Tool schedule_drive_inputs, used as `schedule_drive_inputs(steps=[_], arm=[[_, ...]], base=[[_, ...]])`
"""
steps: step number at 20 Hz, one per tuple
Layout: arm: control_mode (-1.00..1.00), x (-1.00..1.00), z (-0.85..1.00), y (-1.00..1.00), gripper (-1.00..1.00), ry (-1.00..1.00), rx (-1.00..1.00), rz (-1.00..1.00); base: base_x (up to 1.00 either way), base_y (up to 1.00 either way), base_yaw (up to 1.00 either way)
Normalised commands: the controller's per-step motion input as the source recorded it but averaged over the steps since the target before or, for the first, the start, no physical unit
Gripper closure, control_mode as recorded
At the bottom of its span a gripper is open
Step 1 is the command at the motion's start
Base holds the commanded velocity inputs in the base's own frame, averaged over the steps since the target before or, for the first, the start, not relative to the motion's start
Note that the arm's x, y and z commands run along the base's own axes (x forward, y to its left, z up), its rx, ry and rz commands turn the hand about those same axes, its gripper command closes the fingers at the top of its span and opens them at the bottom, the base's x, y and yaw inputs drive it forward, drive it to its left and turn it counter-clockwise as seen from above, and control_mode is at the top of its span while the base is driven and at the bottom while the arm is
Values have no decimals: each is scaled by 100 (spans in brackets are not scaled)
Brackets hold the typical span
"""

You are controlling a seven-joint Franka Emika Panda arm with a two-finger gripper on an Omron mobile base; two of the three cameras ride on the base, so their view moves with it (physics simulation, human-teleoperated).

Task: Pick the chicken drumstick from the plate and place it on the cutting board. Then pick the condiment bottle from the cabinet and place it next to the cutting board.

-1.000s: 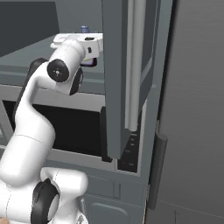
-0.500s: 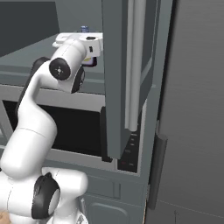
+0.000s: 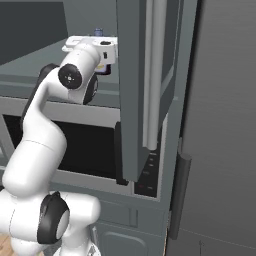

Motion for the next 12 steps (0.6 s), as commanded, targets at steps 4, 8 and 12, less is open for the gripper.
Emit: schedule_drive_inputs(steps=[4, 8, 12], arm=[[-100, 4, 0, 0, -100, 0, 1, 0], [-100, -6, 1, -5, -100, 0, 0, 0], [-100, -16, 5, -3, -100, 0, 0, 0]], base=[[0, 0, 0], [0, 0, 0], [0, 0, 0]])
